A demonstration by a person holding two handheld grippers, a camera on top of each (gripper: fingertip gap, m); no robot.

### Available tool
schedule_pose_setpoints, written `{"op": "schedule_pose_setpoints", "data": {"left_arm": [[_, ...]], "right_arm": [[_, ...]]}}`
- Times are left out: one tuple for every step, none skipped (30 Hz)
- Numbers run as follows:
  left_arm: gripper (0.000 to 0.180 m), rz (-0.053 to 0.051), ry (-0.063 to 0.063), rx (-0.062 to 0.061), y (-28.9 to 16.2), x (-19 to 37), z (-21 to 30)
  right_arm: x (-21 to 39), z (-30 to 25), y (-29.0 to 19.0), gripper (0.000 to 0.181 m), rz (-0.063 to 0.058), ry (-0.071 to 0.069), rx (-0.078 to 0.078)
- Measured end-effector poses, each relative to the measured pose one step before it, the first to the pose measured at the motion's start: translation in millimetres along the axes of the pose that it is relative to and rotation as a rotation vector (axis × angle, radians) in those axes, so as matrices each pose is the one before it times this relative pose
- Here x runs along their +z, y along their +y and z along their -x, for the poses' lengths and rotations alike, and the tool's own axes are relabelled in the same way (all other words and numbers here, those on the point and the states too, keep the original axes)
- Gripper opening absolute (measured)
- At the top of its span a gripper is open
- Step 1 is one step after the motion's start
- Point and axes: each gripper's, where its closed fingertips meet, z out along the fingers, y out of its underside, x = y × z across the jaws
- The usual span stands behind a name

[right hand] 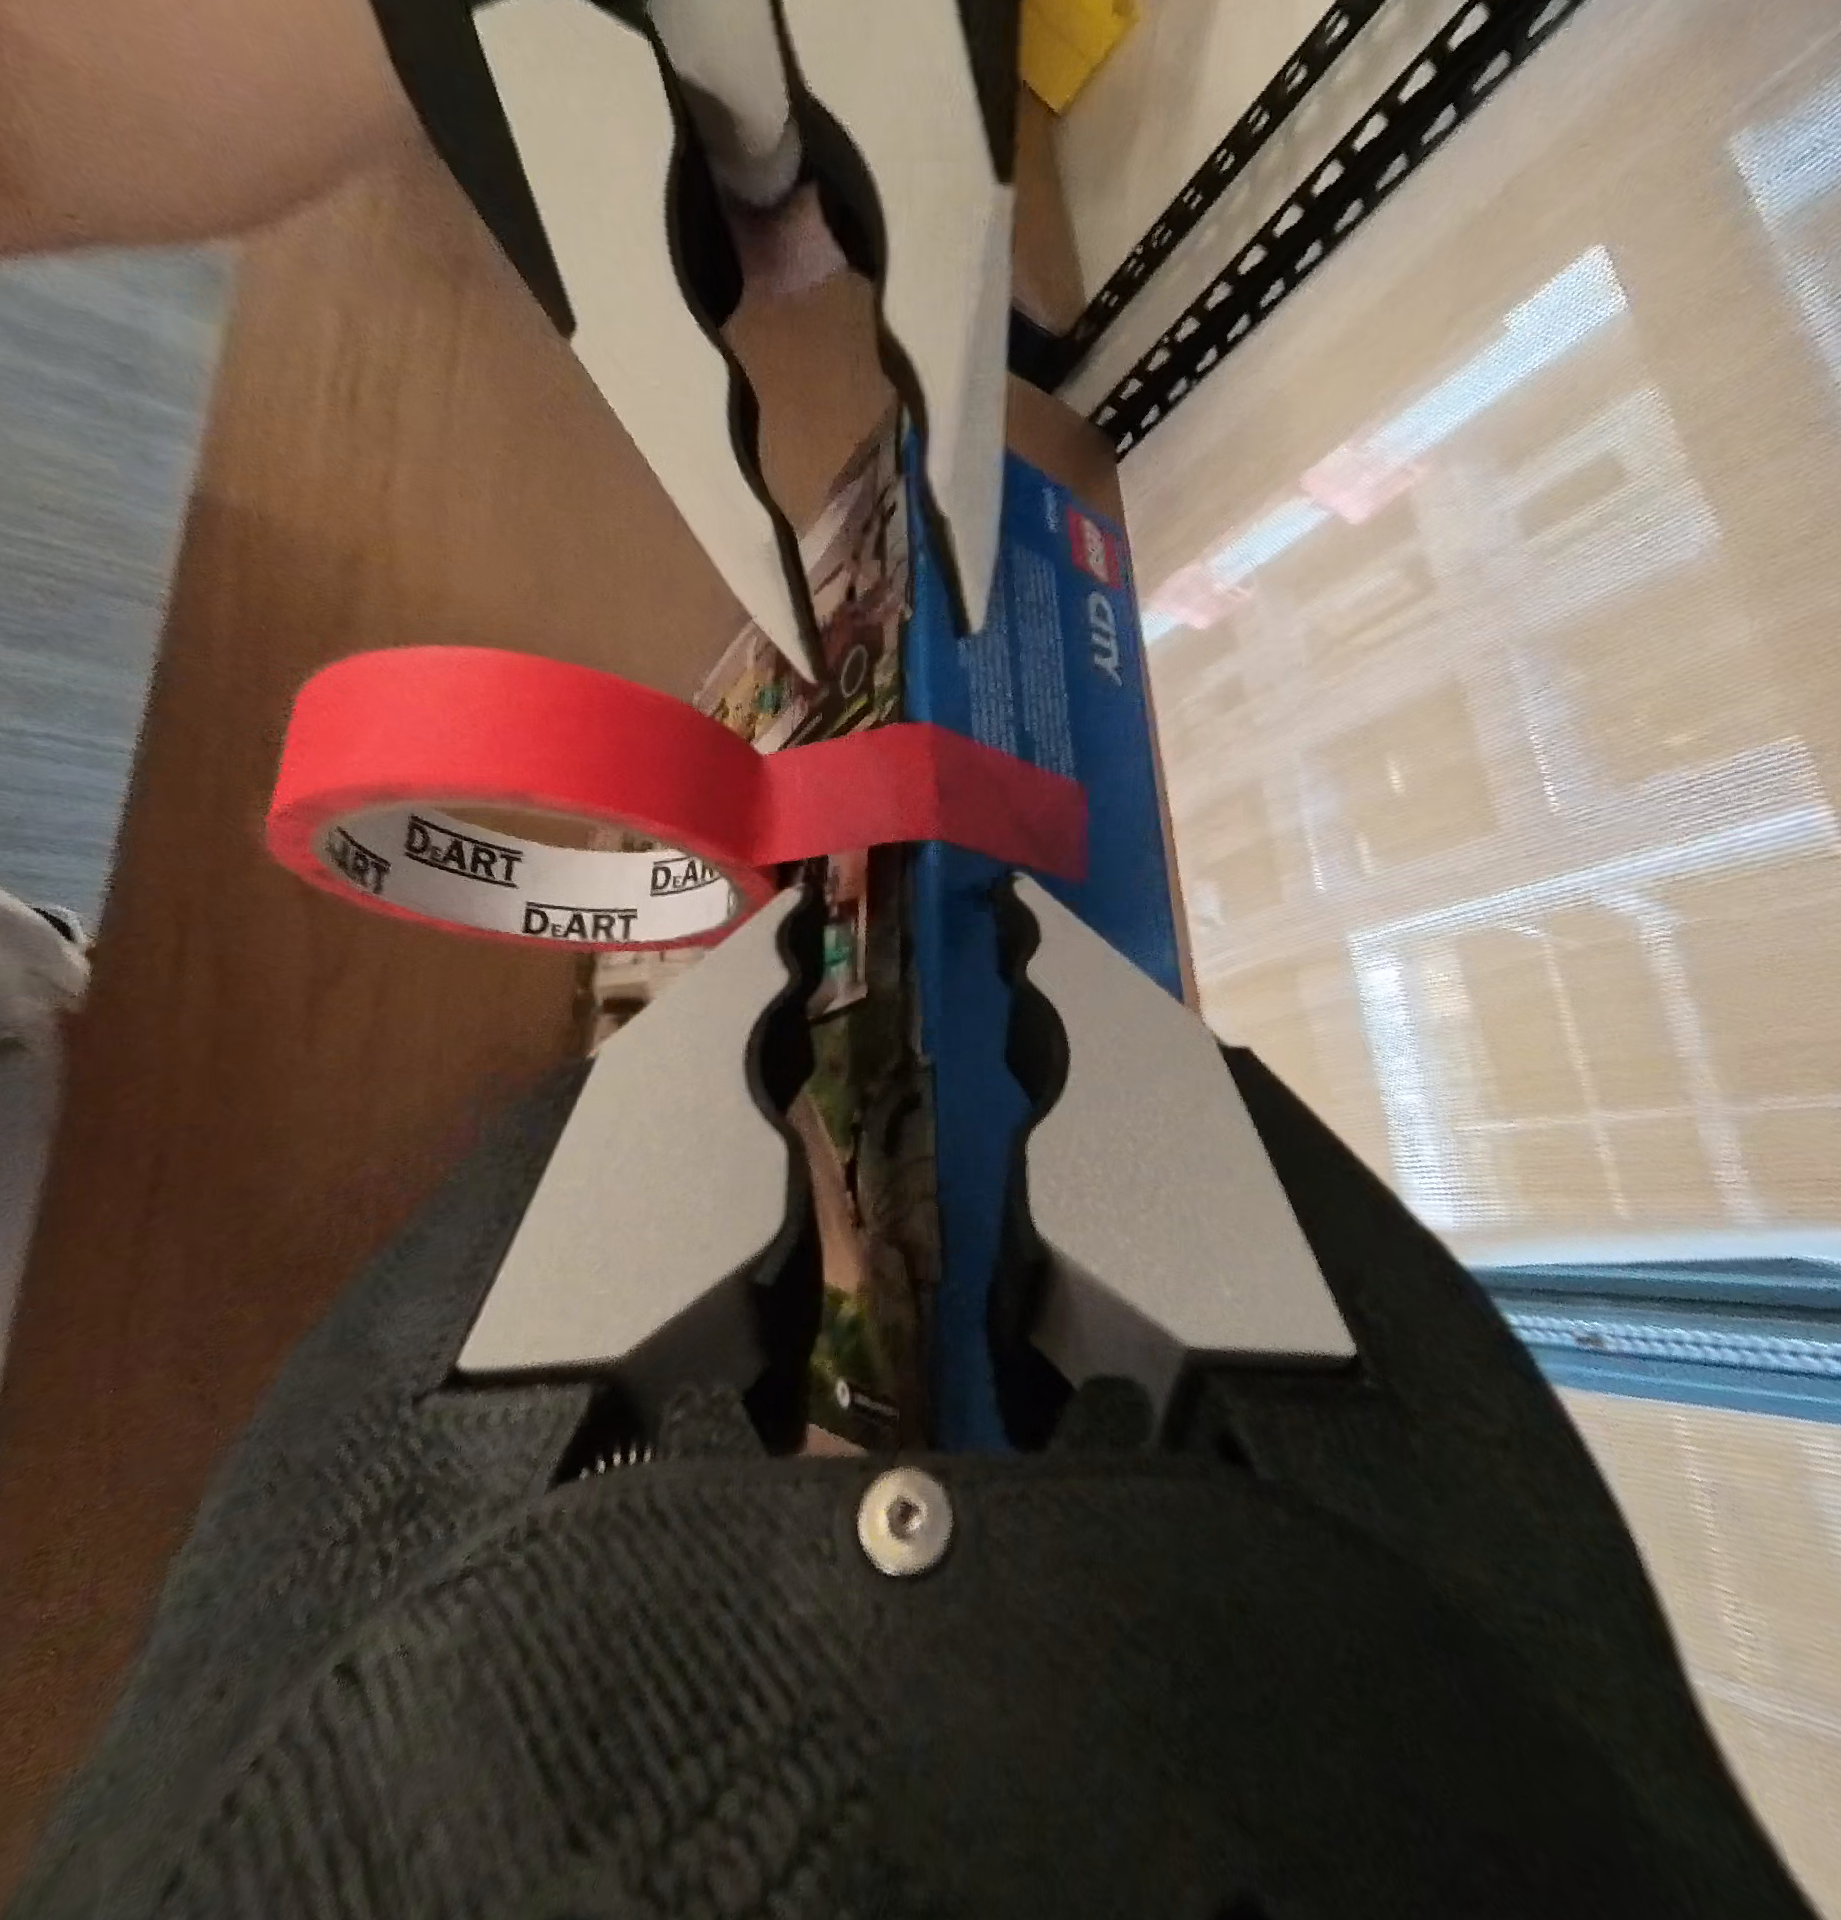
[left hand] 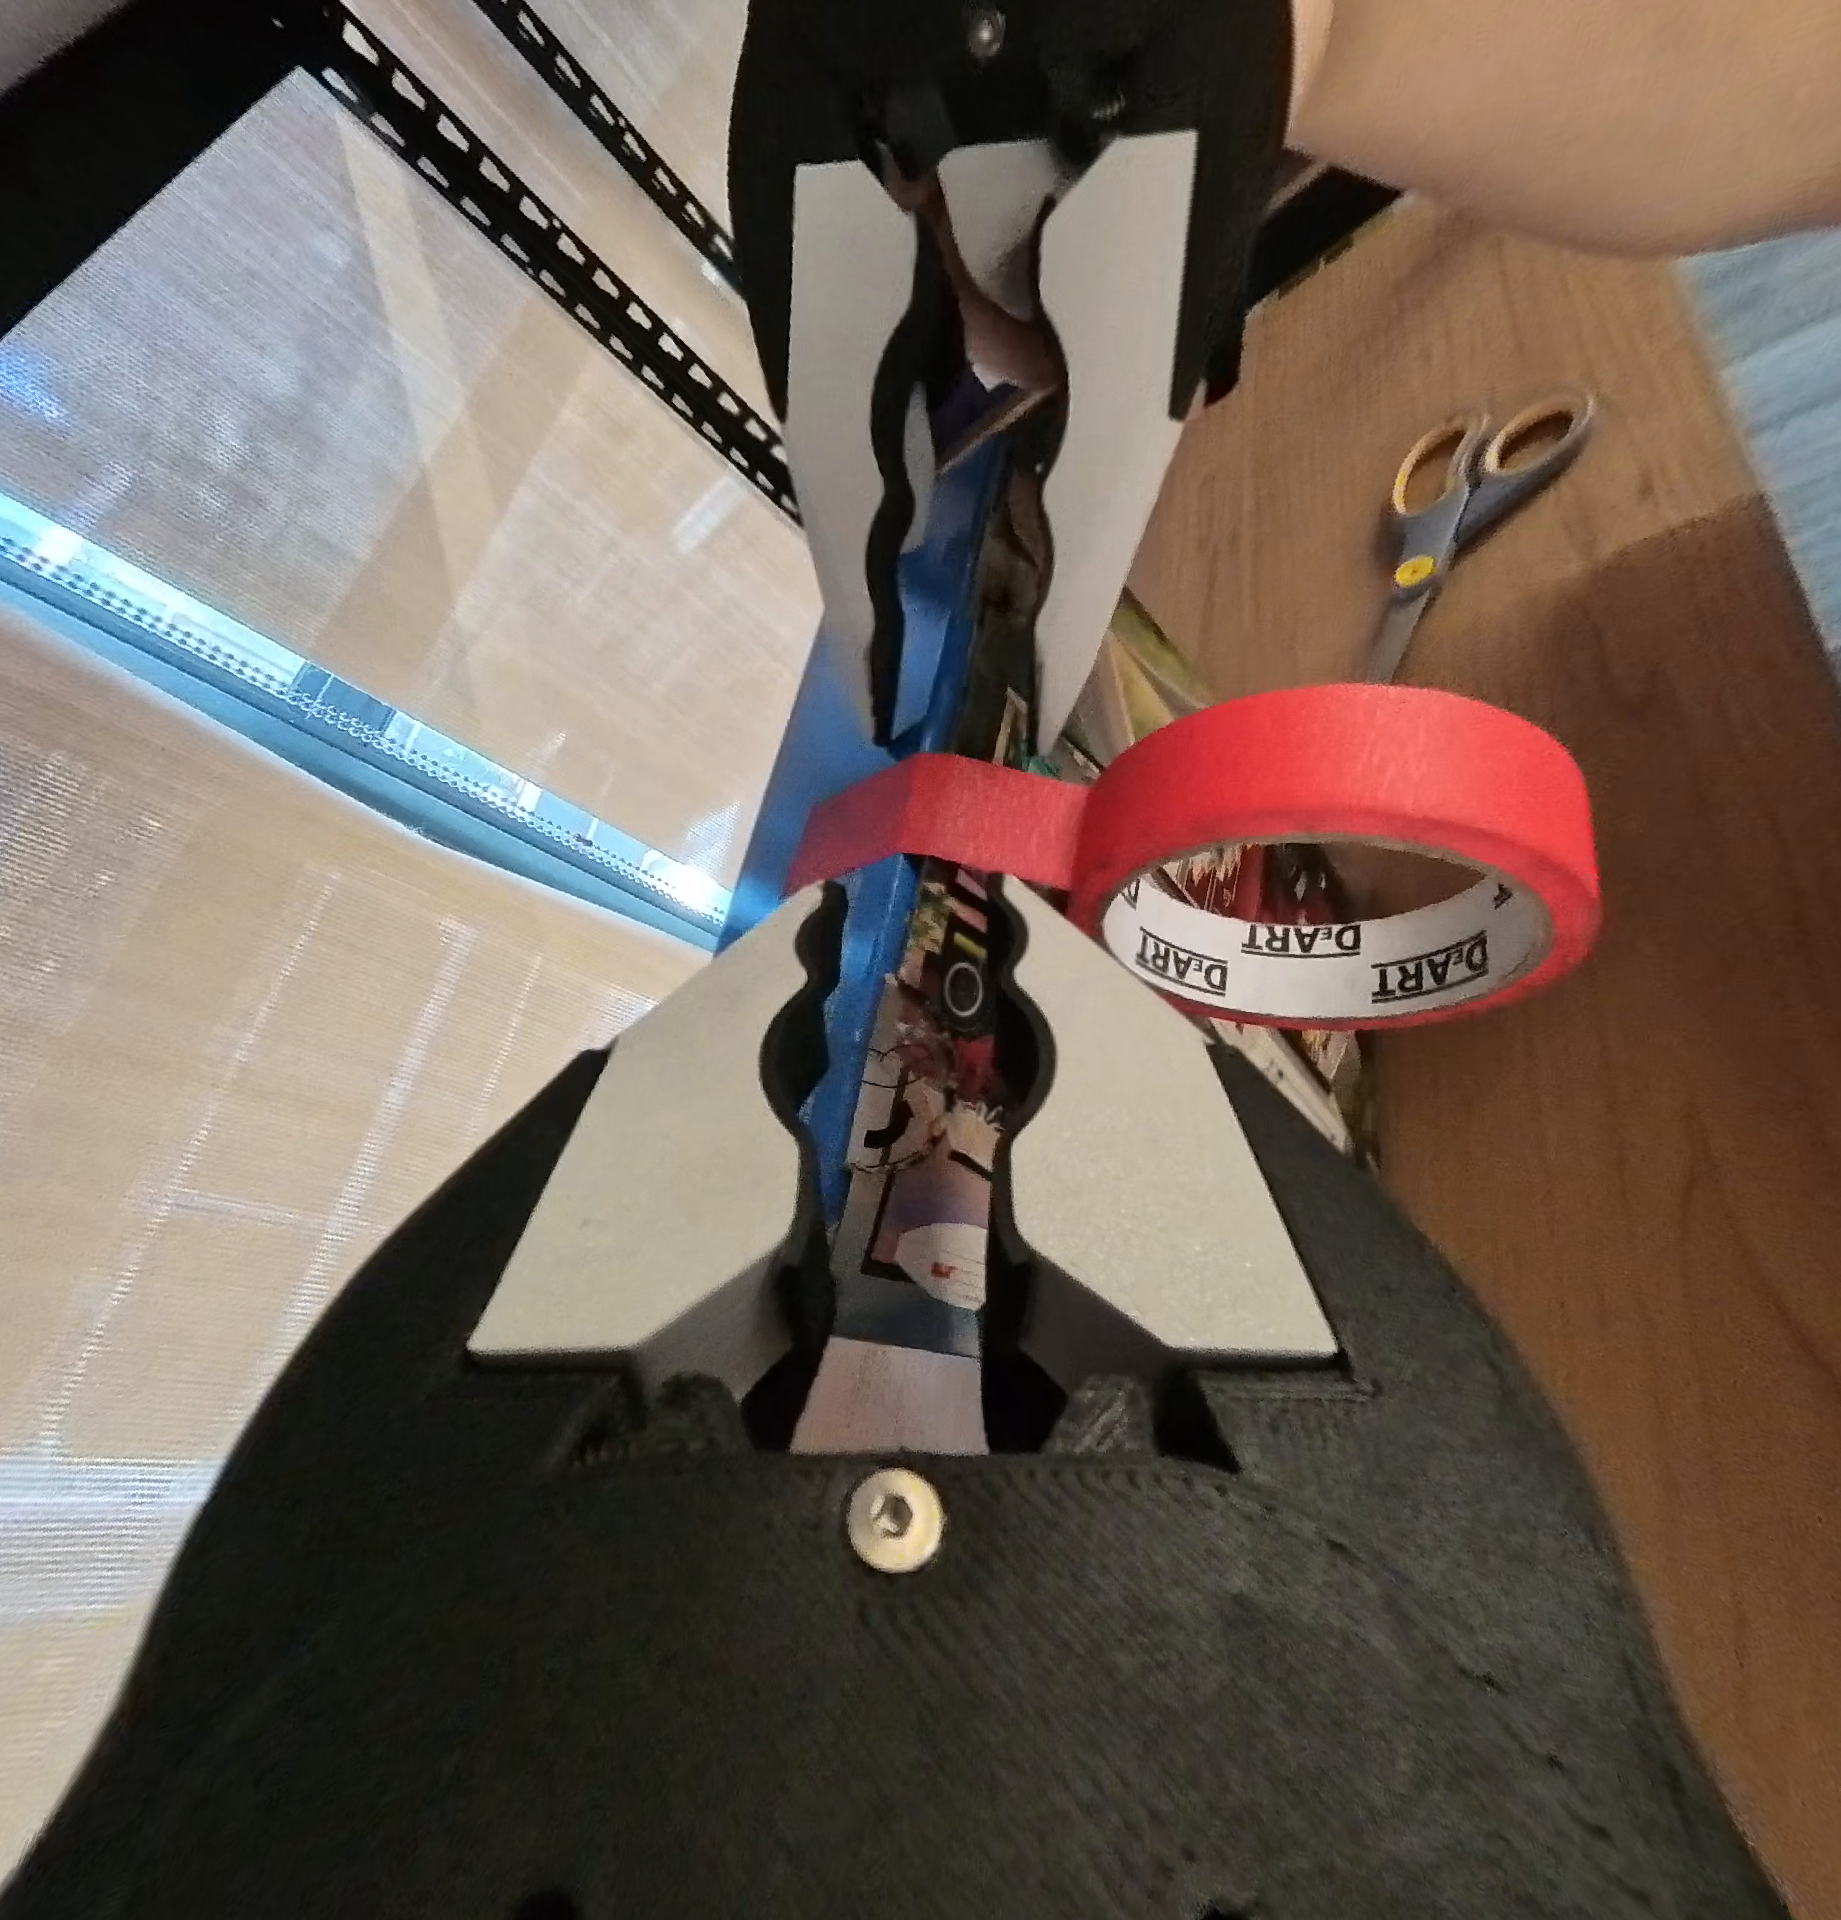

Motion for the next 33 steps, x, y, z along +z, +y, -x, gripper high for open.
{"op": "schedule_pose_setpoints", "data": {"left_arm": [[0.025, 0.0071, -0.0054, 0.0102, 0.96, 0.83, 0.27], [0.023, 0.0051, -0.0063, 0.0071, 0.52, 0.41, 0.52], [0.017, 0.0045, -0.0121, 0.008, 0.24, 0.26, 1.56], [0.009, 0.0068, -0.0163, 0.0115, 0.64, 0.36, 2.18], [0.007, 0.0069, -0.004, 0.0167, 0.59, 0.54, 0.14], [0.005, 0.0121, -0.0054, 0.0193, 1.13, 0.67, -0.22], [0.002, 0.0095, -0.0069, 0.0226, 0.45, 0.67, -0.44], [0.001, 0.0071, -0.0075, 0.019, 0.17, 0.51, -0.61], [0.0, 0.0054, -0.0063, 0.0083, -0.16, 0.08, -0.32], [0.0, 0.0028, -0.0023, -0.0019, -0.2, -0.14, -0.35], [0.0, -0.0003, -0.0003, -0.0037, -0.35, -0.25, -0.15], [0.0, -0.0023, 0.0003, -0.0026, -0.25, -0.35, 0.16], [0.0, -0.0041, 0.0043, -0.0079, -0.44, -0.92, -0.06], [0.001, -0.0143, 0.0148, -0.0227, -2.24, -1.58, -1.2], [0.004, -0.0323, 0.0177, -0.0323, -5.55, -2.2, -1.47], [0.005, -0.04, 0.0135, -0.0278, -7.35, -2.53, -0.84], [0.006, -0.0374, 0.0116, -0.0146, -7.44, -2.3, -0.73], [0.006, -0.0249, 0.0045, -0.0064, -6.01, -1.19, 0.8], [0.005, -0.0039, -0.0031, 0.0, -2.86, 0.89, 2.68], [0.006, 0.0125, 0.0005, 0.0033, 0.08, 2.88, 2.78], [0.006, 0.0172, 0.013, 0.0003, 1.2, 4.6, 0.88], [0.007, 0.019, 0.0201, -0.0032, 1.99, 5.62, -0.06], [0.007, 0.0251, 0.0219, -0.0041, 3.35, 5.8, -0.31], [0.009, 0.0315, 0.0203, -0.0043, 4.79, 5.45, -0.28], [0.01, 0.0298, 0.0243, -0.0081, 4.92, 4.48, -1.15], [0.011, 0.0185, 0.025, -0.0144, 3.73, 3.69, -1.54], [0.011, -0.0061, 0.0207, -0.0197, -0.14, 2.08, -1.08], [0.012, -0.0072, 0.0122, -0.017, -0.62, 0.92, 0.36], [0.014, 0.0021, 0.0045, -0.0105, 0.65, 0.41, 1.35], [0.016, 0.0045, 0.004, -0.0064, 1.01, 0.28, 0.94], [0.018, 0.005, 0.0077, -0.0011, 1.63, 0.5, -0.41], [0.02, 0.0014, -0.0033, 0.0073, 1.14, 0.54, 0.34], [0.02, 0.0007, -0.0051, 0.0171, 0.56, 0.31, -0.2]], "right_arm": [[1.32, 0.43, 0.8, 0.031, 0.007, 0.024, -0.0247], [0.25, -0.5, -0.01, 0.029, 0.0009, 0.0319, -0.0306], [-0.01, -1.3, 1.56, 0.025, 0.0102, 0.0346, -0.0281], [0.12, 0.3, -0.01, 0.025, 0.0033, 0.0237, -0.021], [0.29, 0.51, 0.05, 0.025, 0.0039, 0.0201, -0.0132], [0.33, 0.07, 0.77, 0.024, 0.0041, 0.0186, -0.0106], [0.24, -0.04, 0.41, 0.023, -0.0006, 0.0137, -0.0038], [0.39, -0.08, 0.41, 0.023, -0.0039, 0.0091, 0.0064], [0.07, 0.16, 0.22, 0.022, -0.0089, 0.004, 0.0121], [-0.2, 0.43, -0.1, 0.022, -0.0128, -0.001, 0.0083], [-0.3, 0.25, -0.02, 0.022, -0.0113, 0.0008, -0.0096], [-0.04, 0.19, 0.2, 0.021, -0.0029, 0.0064, -0.017], [0.15, -0.07, 0.33, 0.021, 0.0043, 0.0081, -0.0096], [0.12, -0.02, 0.24, 0.021, 0.0077, 0.0067, -0.0025], [-0.09, 0.11, 0.01, 0.021, 0.0039, 0.0039, -0.0025], [0.03, -0.03, 0.25, 0.021, 0.0008, 0.0026, -0.0009], [0.11, -0.15, 0.12, 0.021, -0.0021, 0.001, -0.0019], [-0.1, 0.12, 0.04, 0.021, -0.0023, -0.0013, -0.0027], [0.02, -0.06, 0.08, 0.022, -0.0002, -0.0019, -0.0016], [0.09, -0.03, 0.14, 0.022, 0.0012, -0.0018, 0.0007], [0.02, -0.13, 0.03, 0.021, 0.0006, -0.0018, 0.0021], [0.0, 0.03, 0.06, 0.021, -0.0012, -0.0018, 0.0024], [-0.11, 0.08, 0.01, 0.022, -0.0034, -0.0008, 0.0], [-0.13, 0.01, 0.03, 0.022, -0.0042, 0.0, -0.0004], [-0.12, 0.04, 0.04, 0.022, -0.0027, 0.0011, -0.0009], [-0.08, 0.07, 0.01, 0.022, -0.0001, 0.003, -0.003], [0.07, -0.08, 0.27, 0.021, 0.0016, 0.0043, -0.0041], [-0.05, 0.04, 0.0, 0.021, -0.0003, 0.0018, -0.0034], [0.0, -0.08, 0.03, 0.021, -0.0008, -0.0013, 0.001], [0.17, -0.06, 0.06, 0.021, 0.0004, -0.0022, 0.0019], [-0.01, -0.03, 0.02, 0.021, 0.0007, -0.0021, 0.0006], [0.0, 0.03, 0.0, 0.021, 0.0006, -0.0019, 0.0018], [0.12, -0.09, -0.03, 0.021, -0.0008, -0.0002, -0.0004]]}}
